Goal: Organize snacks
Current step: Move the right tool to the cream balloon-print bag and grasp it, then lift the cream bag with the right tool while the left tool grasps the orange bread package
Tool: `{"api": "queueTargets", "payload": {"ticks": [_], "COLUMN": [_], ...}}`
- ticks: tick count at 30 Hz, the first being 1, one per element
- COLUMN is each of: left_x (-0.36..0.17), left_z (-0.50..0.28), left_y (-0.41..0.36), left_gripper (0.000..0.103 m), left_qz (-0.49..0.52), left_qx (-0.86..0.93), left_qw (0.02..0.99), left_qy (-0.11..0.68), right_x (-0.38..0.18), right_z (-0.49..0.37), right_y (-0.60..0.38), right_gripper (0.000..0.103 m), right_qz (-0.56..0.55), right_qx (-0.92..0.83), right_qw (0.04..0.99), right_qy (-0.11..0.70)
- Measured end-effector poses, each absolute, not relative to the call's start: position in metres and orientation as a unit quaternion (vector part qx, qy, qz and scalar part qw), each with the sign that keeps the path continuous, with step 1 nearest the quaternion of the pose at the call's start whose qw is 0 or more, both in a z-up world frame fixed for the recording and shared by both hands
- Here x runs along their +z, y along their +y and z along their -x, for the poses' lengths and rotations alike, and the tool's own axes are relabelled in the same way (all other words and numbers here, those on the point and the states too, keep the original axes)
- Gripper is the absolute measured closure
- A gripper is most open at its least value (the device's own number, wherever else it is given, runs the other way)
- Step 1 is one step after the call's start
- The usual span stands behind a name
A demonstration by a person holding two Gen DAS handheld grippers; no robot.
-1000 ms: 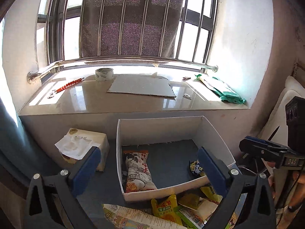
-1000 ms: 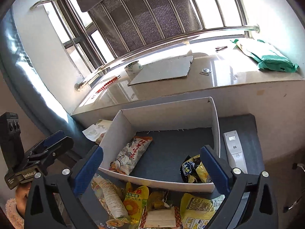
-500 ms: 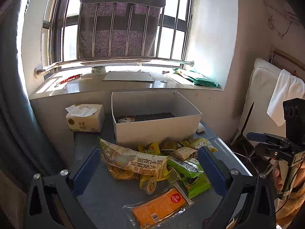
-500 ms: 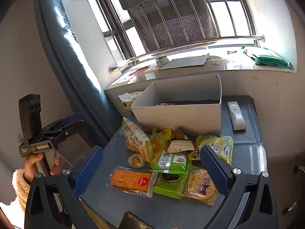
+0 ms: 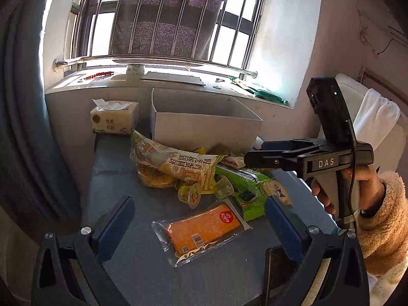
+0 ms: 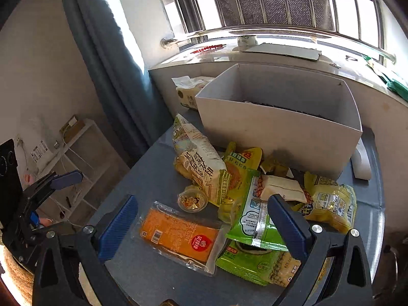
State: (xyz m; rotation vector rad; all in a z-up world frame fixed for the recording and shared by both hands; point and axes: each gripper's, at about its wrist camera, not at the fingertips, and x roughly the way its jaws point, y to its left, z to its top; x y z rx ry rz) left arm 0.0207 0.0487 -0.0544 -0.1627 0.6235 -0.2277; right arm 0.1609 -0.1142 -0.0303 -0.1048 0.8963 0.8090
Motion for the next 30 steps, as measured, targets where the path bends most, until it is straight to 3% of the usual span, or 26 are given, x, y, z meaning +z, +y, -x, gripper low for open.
{"api": "queueTargets", "payload": {"ticks": [14,15,17,20,30], "left_x": [-0.07,-0.072,-0.074,-0.079,-0.104], "left_z": [-0.005,-0.006,-0.007,-0.012,-0.064], "left_y": [0.057,0.056,0.054,0.049,0.008], "left_gripper": [0.0,0.0,0.0,0.0,0.0], "left_qz": [0.053,0.051,0.046,0.033,-0.116], "left_qx": [-0.13,-0.134,-0.139,-0.149,-0.224], "left_qw": [0.936,0.935,0.933,0.928,0.882], "left_qy": [0.323,0.325,0.328,0.339,0.397], "right_x": [-0.107,-0.111,-0.115,-0.108,-0.022], "right_z": [-0.238,-0.239,-0.237,-0.234,-0.204], "right_y": [0.014,0.014,0.013,0.007,-0.07], "right_gripper": [0.0,0.003,0.042,0.062,0.063], "right_qz": [0.243,0.239,0.24,0.238,0.139], "right_qx": [0.355,0.356,0.36,0.359,0.382], "right_qw": [0.741,0.736,0.734,0.741,0.799], "right_qy": [0.516,0.523,0.524,0.515,0.443]}}
